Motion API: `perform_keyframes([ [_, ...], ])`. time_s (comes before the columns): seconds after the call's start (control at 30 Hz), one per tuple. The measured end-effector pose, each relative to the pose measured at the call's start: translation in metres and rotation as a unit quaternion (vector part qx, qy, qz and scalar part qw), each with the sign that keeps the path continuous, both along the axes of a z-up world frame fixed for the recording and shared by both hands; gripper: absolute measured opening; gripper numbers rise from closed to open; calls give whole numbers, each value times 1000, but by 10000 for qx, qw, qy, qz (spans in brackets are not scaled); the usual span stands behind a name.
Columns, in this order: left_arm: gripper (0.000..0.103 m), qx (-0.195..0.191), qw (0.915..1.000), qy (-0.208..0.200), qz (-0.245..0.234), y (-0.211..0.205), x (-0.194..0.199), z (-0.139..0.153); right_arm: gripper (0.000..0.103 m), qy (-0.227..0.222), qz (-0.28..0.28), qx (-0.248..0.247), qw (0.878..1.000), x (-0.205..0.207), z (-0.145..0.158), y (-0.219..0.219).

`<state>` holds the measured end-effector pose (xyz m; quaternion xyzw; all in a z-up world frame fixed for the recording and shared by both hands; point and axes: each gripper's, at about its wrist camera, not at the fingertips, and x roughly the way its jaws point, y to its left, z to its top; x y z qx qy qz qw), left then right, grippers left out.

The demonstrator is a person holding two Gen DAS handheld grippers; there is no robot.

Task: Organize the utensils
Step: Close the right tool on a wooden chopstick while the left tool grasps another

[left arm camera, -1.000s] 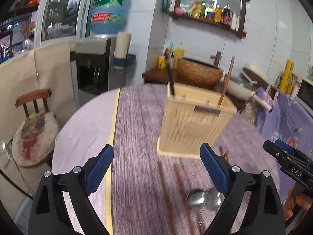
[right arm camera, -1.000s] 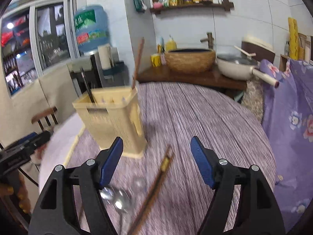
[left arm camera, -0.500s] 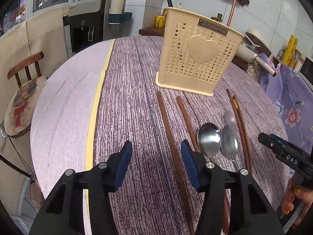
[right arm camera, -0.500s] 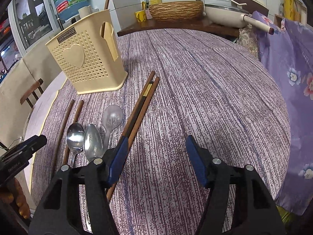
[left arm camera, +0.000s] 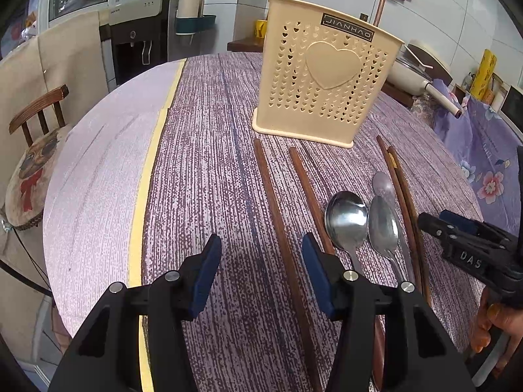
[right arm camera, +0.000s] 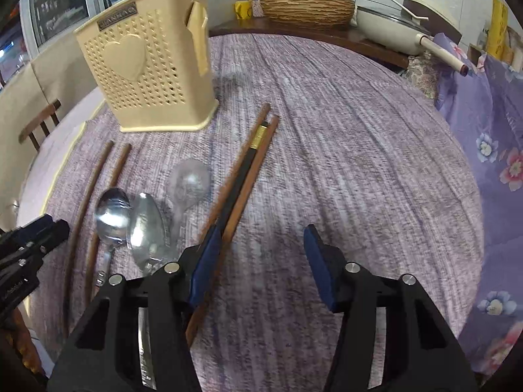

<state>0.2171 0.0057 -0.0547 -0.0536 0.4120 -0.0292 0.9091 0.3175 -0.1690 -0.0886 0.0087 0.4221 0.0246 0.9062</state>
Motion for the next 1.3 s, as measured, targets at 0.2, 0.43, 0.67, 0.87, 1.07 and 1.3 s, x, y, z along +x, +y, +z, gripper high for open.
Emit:
perform_keyframes([
  [0.2, 51, 1, 10000, -19, 49, 2, 5, 5, 42, -39, -88, 481, 9988, 3, 6, -21],
  [0.43, 44, -64, 10000, 21, 61, 1, 18, 6, 37, 21, -171, 762, 9969, 22, 3, -15],
  [0.67, 36, -296, 9994, 132, 142, 2, 42, 10, 32, 75, -390, 746, 9964, 44, 3, -13],
  [0.87, 31, 49, 9998, 152, 90, -15, 60, 9, 30, 112, -434, 657, 9968, 60, 4, -10],
  [1.07, 30, 146, 9994, 226, 204, -14, 67, 2, 25, 168, -571, 490, 9970, 78, 1, -12],
  [1.3, 25, 154, 9991, 334, 226, -14, 75, -5, 24, 128, -679, 335, 9970, 89, 0, -10],
])
